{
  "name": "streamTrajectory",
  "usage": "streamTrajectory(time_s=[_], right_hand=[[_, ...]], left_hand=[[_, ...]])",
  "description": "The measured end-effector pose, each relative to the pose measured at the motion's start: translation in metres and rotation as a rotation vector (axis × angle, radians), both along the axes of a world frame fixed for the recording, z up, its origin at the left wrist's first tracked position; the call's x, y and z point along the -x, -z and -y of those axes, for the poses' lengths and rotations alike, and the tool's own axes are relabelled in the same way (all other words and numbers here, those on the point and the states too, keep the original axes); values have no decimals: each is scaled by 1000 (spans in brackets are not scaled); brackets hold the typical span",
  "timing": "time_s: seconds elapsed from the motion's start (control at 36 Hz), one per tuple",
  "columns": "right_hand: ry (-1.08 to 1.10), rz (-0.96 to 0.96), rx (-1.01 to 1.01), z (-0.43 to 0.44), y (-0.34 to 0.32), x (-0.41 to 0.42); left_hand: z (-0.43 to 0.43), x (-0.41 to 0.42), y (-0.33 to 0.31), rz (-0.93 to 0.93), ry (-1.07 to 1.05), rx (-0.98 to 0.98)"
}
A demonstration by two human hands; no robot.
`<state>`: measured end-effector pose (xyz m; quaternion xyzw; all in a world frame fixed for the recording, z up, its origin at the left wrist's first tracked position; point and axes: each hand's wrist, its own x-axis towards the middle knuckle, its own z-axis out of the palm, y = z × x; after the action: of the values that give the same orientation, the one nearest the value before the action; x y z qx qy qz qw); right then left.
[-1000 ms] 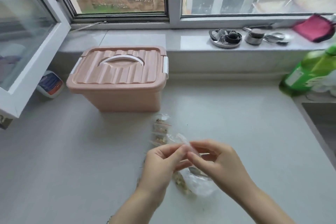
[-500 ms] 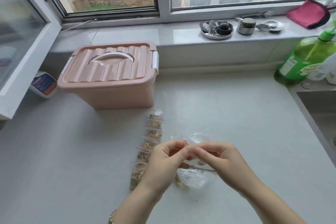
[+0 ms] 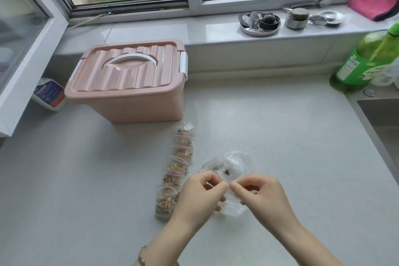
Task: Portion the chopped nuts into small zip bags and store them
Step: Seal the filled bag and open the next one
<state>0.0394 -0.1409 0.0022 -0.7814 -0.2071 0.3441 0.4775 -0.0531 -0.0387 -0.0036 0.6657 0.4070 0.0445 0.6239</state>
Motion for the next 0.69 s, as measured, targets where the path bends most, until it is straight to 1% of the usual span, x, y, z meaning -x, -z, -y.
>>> streamTrajectory(time_s=[0.03, 0.06, 0.08, 0.14, 0.19, 0.22, 0.31, 0.36, 0.39, 0.44, 0.47, 0.53, 0.58, 0.64, 0.69], right_hand=[[-56, 148, 45, 0, 2, 1], [-106, 257, 76, 0, 4, 1], [-141, 331, 94, 0, 7, 2], [-142, 420, 121, -2, 10, 1], [-83, 466, 145, -3, 12, -3], [-52, 463, 157, -3, 12, -5], [9, 350, 180, -4, 12, -8], [48, 226, 186, -3, 13, -8], [63, 162, 182, -3, 12, -9], [79, 40, 139, -1, 10, -14], [82, -5, 113, 0, 8, -16], [70, -39, 77, 2, 5, -20], [37, -50, 47, 2, 0, -19], [6, -46, 21, 2, -3, -16], [-20, -23, 16, 2, -5, -14]], left_hand=[[1, -1, 0, -77, 34, -178], [3, -3, -1, -150, 69, -326], [5, -5, -4, -208, 98, -429], [8, -8, -5, -307, 136, -559], [7, -10, -4, -419, 191, -671], [5, -11, -4, -458, 208, -690], [0, -11, -4, -528, 230, -725], [0, -7, -1, -465, 226, -770], [-1, -4, 1, -371, 217, -779], [-3, 2, 7, -75, 207, -764], [-5, 5, 10, 26, 253, -749], [-8, 9, 18, 154, 393, -769], [-6, 11, 21, 178, 452, -837], [-2, 10, 24, 185, 381, -906], [2, 7, 24, 205, 284, -931]])
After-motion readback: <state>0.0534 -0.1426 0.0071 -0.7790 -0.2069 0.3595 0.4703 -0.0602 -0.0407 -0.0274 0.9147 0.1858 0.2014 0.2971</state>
